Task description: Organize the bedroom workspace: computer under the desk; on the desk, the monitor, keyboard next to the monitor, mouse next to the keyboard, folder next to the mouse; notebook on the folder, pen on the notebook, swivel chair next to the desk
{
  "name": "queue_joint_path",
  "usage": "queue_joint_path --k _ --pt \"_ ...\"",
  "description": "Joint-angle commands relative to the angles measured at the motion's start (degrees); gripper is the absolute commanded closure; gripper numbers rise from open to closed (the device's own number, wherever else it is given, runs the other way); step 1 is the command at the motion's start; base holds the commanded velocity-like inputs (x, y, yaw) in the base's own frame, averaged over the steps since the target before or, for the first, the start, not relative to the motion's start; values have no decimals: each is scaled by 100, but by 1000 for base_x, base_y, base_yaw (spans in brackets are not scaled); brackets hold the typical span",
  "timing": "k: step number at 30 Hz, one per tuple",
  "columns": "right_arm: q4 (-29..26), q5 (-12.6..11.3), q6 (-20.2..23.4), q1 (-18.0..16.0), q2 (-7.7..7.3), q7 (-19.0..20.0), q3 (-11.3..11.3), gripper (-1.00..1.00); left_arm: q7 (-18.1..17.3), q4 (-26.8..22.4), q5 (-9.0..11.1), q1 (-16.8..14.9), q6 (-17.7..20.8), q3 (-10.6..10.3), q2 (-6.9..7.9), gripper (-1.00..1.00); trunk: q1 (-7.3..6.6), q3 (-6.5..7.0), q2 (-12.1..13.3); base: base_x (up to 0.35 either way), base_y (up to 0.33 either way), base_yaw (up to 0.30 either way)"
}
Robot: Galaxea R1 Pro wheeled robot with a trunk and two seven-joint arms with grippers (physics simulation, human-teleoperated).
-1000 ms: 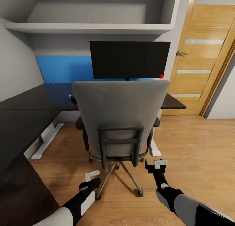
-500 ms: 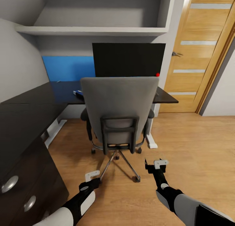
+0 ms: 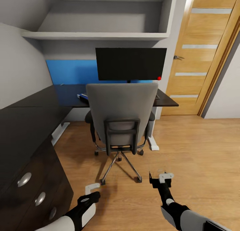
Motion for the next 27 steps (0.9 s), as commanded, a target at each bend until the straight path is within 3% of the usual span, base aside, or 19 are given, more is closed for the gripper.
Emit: queue_joint_path --k 1,4,6,8,10,12,16,21,27 --pt "-3 -9 20 172 -16 -54 46 -100 26 212 55 -4 -28 -49 1 -100 -24 14 39 0 0 0" --pt "183 -10 40 906 -28 -49 42 -100 18 751 68 -4 -45 -32 18 -100 -90 68 160 0 0 0" --pt "364 -10 45 1719 -25 -42 41 -100 13 1031 85 -4 -64 -21 46 -100 -134 104 240 0 0 0" --pt "414 -10 46 2151 -26 -44 39 -100 10 1096 92 9 -81 -18 81 -100 -178 139 320 0 0 0" --pt "434 -10 46 2379 -26 -44 39 -100 8 1121 95 54 -90 -17 100 -100 -221 175 400 0 0 0" --pt "437 -7 39 2709 -20 -42 44 -100 7 1153 96 340 -111 -15 126 -100 -265 211 481 0 0 0" --pt "415 -3 24 2795 -13 -39 46 -100 -2 1162 88 577 -293 -19 129 -100 -353 283 641 0 0 0" --pt "435 -12 34 2823 -15 -42 46 -100 -88 1164 82 909 -1009 -20 131 -100 -463 373 842 0 0 0" --pt "417 -10 30 2826 -12 -39 46 -100 -98 1165 82 990 -1189 -16 135 -100 -595 481 1082 0 0 0"
